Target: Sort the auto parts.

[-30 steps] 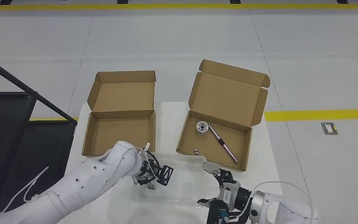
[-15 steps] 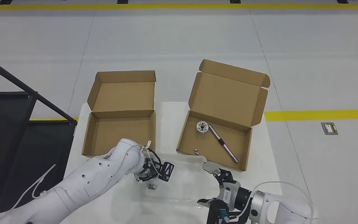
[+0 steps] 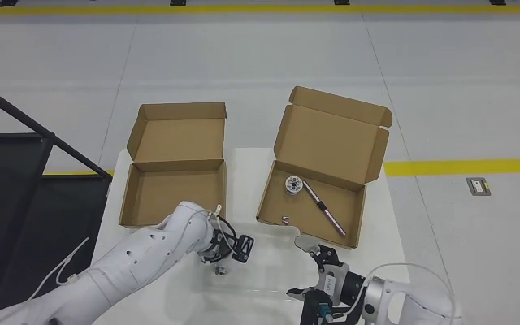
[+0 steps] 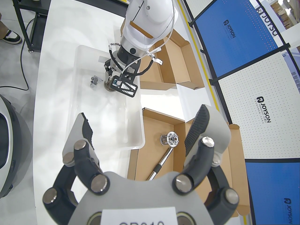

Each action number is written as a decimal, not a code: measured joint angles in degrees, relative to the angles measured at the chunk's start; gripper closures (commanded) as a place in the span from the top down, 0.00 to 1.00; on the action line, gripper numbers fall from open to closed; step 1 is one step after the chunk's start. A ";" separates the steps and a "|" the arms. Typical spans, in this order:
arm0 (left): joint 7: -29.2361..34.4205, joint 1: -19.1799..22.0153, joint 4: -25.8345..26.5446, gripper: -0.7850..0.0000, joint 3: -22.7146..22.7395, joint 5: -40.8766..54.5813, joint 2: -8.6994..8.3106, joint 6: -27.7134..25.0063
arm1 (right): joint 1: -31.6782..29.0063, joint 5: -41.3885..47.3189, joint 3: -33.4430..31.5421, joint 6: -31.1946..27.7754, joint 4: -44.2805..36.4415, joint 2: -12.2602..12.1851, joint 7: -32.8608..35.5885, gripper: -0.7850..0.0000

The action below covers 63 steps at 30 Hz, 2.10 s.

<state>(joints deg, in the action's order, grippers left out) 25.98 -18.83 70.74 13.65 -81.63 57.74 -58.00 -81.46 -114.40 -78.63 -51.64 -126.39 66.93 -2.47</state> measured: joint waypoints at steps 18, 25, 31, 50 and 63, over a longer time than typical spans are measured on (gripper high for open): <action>-1.68 -0.45 9.12 0.00 6.46 3.96 -3.97 0.04 | 0.00 0.00 0.00 0.00 0.00 0.00 0.00 1.00; -9.03 -6.65 17.93 0.00 21.20 5.59 -12.27 2.49 | 0.00 0.00 0.00 0.00 0.00 0.00 0.00 1.00; -9.52 -17.12 19.82 0.00 36.78 2.86 -19.59 6.82 | 0.00 0.00 0.00 0.00 0.00 0.00 0.00 1.00; -3.75 -23.57 17.82 0.00 42.94 -1.27 -21.46 16.03 | 0.00 0.00 0.00 0.00 0.00 0.00 0.00 1.00; -6.18 -6.48 -8.08 0.00 31.12 4.85 -12.40 16.11 | 0.00 0.00 0.00 0.00 0.00 0.00 0.00 1.00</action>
<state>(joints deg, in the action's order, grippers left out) 19.81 -25.30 62.66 44.77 -76.78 45.34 -41.89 -81.46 -114.40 -78.63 -51.64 -126.39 66.93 -2.47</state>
